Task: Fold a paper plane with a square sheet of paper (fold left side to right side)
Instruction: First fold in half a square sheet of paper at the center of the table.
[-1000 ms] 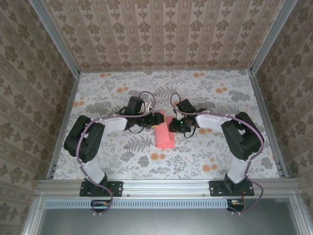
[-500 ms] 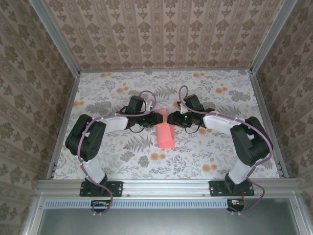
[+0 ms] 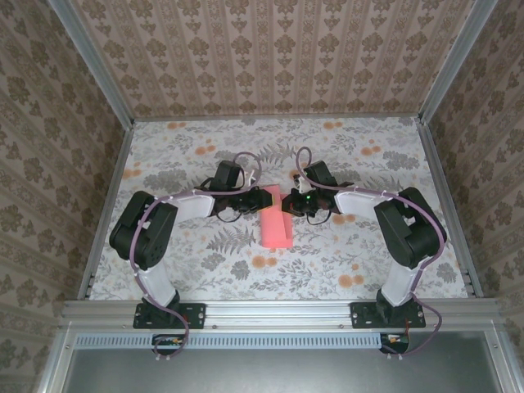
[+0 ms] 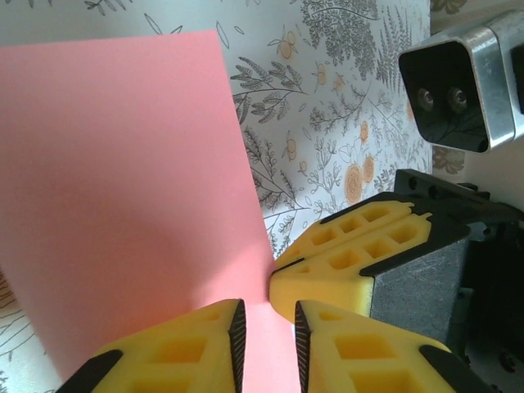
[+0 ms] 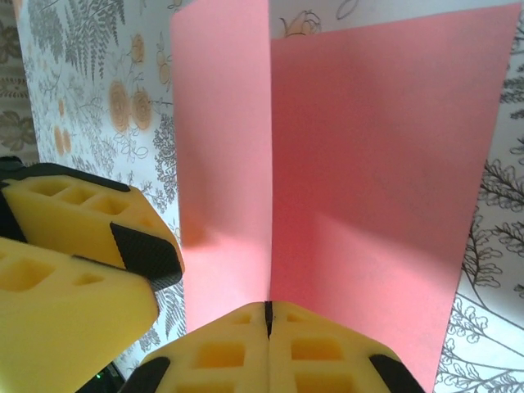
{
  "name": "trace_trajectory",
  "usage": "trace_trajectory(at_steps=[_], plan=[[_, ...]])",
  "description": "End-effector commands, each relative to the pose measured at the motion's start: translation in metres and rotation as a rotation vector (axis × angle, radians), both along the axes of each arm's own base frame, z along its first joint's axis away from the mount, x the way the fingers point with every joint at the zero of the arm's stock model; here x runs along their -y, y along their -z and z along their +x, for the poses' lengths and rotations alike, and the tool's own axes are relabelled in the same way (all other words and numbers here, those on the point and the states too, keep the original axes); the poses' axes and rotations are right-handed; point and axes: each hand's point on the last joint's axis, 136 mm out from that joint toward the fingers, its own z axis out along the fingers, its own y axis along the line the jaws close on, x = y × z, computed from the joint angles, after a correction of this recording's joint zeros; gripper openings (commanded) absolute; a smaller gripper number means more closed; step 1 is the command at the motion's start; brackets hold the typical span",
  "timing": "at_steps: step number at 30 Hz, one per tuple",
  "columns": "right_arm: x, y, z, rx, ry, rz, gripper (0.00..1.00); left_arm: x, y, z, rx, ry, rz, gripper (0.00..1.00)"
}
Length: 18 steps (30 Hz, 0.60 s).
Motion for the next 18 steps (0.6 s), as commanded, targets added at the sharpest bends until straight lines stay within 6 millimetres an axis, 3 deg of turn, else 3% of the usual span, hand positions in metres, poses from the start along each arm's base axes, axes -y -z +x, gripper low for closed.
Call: trace_trajectory(at_steps=[1, 5, 10, 18], plan=[[0.003, 0.000, 0.000, 0.003, -0.008, -0.029, 0.00, -0.003, -0.017, -0.002, 0.061, 0.011, 0.026, 0.32], [0.013, 0.008, -0.001, -0.002, 0.008, -0.102, 0.00, -0.017, -0.019, -0.003, 0.092, -0.019, 0.102, 0.43], [0.025, 0.021, -0.003, -0.029, 0.029, -0.180, 0.00, -0.034, -0.004, -0.008, 0.066, -0.046, 0.213, 0.53], [0.028, 0.032, -0.005, -0.051, 0.030, -0.223, 0.00, -0.020, 0.021, -0.011, 0.014, -0.011, 0.254, 0.57]])
